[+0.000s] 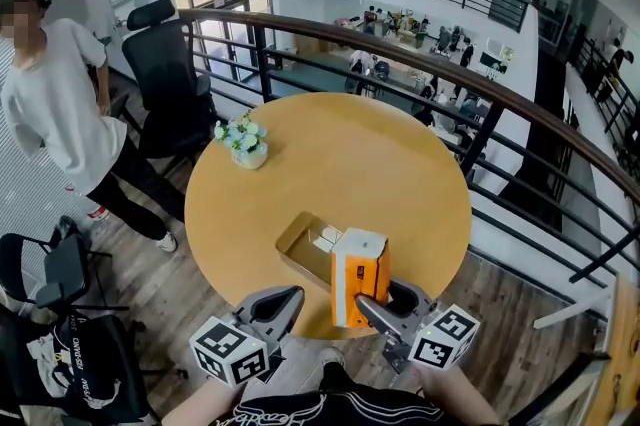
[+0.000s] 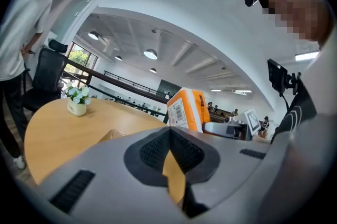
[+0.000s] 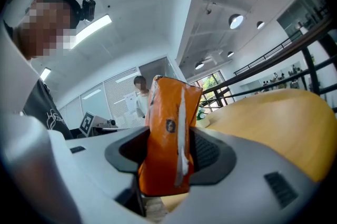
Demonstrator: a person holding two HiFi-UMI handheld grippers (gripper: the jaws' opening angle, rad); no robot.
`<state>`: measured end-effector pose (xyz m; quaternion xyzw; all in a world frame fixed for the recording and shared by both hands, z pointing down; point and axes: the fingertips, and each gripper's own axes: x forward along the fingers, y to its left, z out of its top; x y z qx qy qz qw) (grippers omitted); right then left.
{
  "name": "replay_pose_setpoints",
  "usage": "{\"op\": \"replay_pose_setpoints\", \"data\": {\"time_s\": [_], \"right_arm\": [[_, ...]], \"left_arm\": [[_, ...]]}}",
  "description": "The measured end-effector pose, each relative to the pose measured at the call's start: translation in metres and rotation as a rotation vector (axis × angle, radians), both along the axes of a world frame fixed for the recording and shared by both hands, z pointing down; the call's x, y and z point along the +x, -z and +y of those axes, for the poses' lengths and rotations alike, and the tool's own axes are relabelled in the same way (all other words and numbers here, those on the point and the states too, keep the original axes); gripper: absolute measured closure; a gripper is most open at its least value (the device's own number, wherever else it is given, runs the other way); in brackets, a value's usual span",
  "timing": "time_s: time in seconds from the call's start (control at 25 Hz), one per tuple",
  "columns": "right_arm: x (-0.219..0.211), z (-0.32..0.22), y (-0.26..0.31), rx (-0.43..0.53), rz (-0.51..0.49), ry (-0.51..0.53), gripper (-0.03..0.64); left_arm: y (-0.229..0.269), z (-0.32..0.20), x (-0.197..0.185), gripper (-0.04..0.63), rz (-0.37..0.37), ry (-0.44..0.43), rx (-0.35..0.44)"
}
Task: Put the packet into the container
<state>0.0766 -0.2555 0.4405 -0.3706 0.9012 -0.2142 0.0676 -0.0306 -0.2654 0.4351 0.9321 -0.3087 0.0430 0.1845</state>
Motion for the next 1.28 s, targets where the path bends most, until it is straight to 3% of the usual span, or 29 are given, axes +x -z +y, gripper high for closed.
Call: {"op": "replay_pose_setpoints", "data": {"time_s": [0.52,0.68,0.96,1.28], "right_arm": [[-0.017,-0.058,-0.005,0.044,0.182,0.092,0.392],[-0.025,-0.08,-0.023,0.066,0.367,0.123,0.391],[-0.041,-0.104,-0.088,0.043,0.821,0.197,0.391],[-0.051,-0.117,-0.143,-0.065,1.048,0.289,0.391]], "left_arm": [[-0.009,-0.012,-0.012,0.591,-0.001,0.063,-0.038],[-0.01,-0.015,-0.018,0.591,-0.004,0.09,-0.047],[-0.013,-0.021,-0.03,0.591,-0.001,0.126,-0.056],[-0.019,-0.024,-0.038,0.591,0.008,0.144,-0.073]]}}
